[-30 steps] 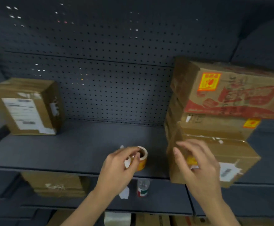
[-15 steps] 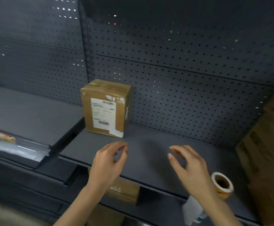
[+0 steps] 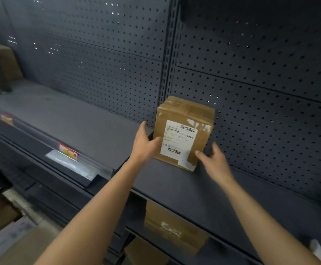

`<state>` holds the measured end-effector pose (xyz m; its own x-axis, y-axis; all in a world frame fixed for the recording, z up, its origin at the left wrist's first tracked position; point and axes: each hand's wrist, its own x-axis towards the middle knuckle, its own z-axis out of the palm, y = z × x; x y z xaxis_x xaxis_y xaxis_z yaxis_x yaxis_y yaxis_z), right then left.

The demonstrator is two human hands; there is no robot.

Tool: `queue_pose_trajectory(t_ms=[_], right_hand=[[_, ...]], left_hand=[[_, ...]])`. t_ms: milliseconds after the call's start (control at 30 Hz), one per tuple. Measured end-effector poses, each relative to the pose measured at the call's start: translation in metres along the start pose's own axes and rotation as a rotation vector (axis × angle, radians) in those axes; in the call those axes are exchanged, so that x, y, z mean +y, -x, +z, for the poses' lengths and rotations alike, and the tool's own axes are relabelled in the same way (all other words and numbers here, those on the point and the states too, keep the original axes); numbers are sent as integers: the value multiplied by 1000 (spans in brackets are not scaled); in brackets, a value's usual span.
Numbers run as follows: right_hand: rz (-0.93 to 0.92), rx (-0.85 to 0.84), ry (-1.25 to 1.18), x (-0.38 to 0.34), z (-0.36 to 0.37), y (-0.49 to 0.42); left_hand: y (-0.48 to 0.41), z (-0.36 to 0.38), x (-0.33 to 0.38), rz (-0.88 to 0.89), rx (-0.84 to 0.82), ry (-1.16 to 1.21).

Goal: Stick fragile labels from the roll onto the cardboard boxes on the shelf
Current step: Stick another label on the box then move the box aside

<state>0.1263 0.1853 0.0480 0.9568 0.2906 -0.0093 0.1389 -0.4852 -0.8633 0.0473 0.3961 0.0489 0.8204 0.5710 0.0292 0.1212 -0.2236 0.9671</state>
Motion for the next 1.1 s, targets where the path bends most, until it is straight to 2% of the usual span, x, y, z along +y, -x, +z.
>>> queue_pose_trajectory(t_ms=[100,233,433,767,1100], right_hand=[[-28,-42,-86,-7,8,-7],[-50,-22,-144,-9,9,-5],[-85,122,-139,9,-22,14],[-105,332,-134,58,-108,55],[-42,429,-100,106,-154,97]], left_hand=[[-13,2,0,-55,-89,53],[-12,11,-6,-7,-158,30],[19,35,-7,152,-115,11],[68,109,10,307,-206,44],[109,167,17,288,-275,15]])
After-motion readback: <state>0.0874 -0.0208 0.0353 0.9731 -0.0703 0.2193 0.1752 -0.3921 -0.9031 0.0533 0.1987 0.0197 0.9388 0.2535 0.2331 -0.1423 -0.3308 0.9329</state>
